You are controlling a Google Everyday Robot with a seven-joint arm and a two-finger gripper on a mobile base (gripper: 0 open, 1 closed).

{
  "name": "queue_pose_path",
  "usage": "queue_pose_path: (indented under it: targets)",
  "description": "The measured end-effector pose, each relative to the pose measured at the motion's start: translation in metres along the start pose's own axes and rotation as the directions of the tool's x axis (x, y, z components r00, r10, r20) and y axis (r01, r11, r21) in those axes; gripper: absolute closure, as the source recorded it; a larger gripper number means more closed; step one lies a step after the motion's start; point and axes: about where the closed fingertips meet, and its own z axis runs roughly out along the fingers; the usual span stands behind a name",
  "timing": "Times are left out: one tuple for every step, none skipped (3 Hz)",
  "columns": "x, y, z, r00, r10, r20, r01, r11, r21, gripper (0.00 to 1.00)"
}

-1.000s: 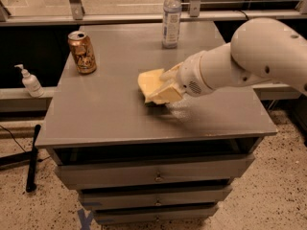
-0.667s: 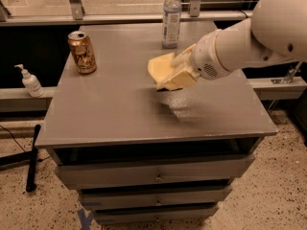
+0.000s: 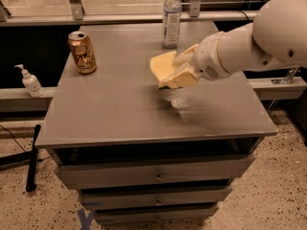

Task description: Move sponge near blue plastic bottle

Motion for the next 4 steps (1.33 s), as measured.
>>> queue_pose_path:
  targets:
    - [0.007,-0.042,0.009,0.998,-0.030,0.059,0.026,0.9968,0.075,1.00]
    - [0.011,-0.104,0.022,0.993,-0.070,0.097,0.053,0.9852,0.163,1.00]
    - [0.019,-0.152,0.019,0.992,-0.083,0.095,0.058,0.9675,0.246,1.00]
    - [0.026,-0.181,0.018,0.992,-0.088,0.090,0.057,0.9539,0.294,1.00]
